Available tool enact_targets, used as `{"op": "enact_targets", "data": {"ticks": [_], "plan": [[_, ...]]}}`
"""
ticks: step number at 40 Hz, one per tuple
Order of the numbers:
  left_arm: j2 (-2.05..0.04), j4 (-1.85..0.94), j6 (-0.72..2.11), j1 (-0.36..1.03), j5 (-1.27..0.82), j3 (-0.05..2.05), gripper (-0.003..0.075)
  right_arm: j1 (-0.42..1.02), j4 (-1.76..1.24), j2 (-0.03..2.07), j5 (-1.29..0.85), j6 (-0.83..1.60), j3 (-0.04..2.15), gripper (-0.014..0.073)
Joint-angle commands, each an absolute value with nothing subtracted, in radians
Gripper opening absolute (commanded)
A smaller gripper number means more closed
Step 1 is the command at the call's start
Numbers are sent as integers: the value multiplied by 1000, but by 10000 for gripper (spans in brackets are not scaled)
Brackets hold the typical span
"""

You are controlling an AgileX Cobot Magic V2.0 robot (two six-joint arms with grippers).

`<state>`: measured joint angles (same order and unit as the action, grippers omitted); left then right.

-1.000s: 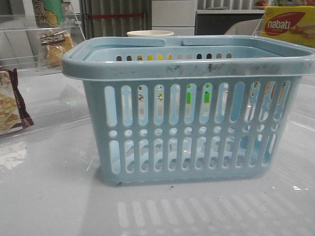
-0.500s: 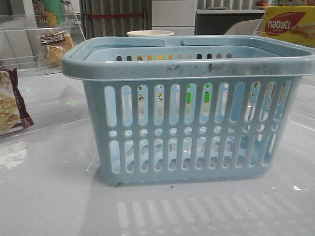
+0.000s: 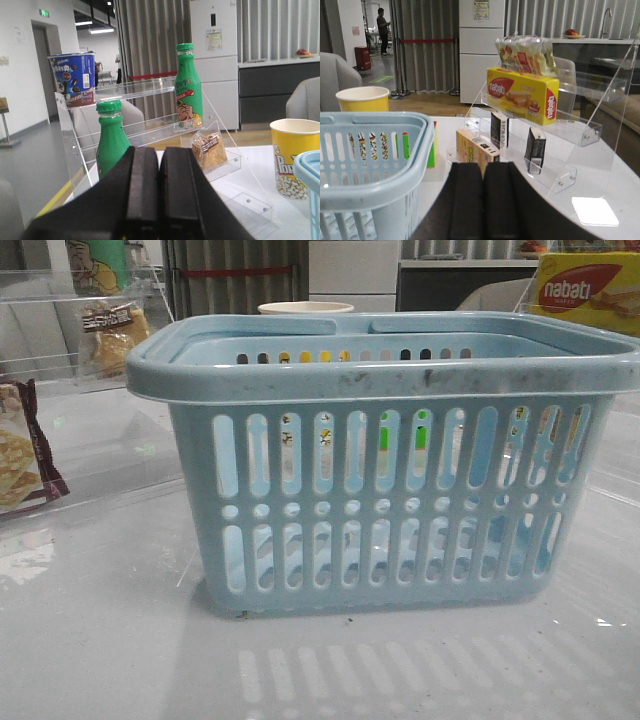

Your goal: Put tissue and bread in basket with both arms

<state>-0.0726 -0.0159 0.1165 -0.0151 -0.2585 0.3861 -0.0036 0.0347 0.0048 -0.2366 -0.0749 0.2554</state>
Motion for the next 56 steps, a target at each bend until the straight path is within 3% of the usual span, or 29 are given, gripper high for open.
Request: {"op": "enact_targets", "data": {"ticks": [1,15,31,36,43,47,56], "plan": [[-169,-26,106,-8,-320,527,92,-5,45,75,-259,-78,396,58],[-410,-96,106,-8,-518,708,92,-5,45,362,-617,-78,691,58],[-520,-62,108,-8,-573,708,97,-5,47,553,-673,-78,695,58],[-548,-51,108,-8,-586,708,222,-5,47,578,-676,-78,695,120],[-562,-53,108,-8,-586,708,571,-5,51,609,-675,-78,695,476],[-562,-59,108,-8,-586,708,601,-5,53,632,-676,-78,694,547],[-562,-84,108,146,-586,708,599,-36,77,763,-637,-81,713,538]]}}
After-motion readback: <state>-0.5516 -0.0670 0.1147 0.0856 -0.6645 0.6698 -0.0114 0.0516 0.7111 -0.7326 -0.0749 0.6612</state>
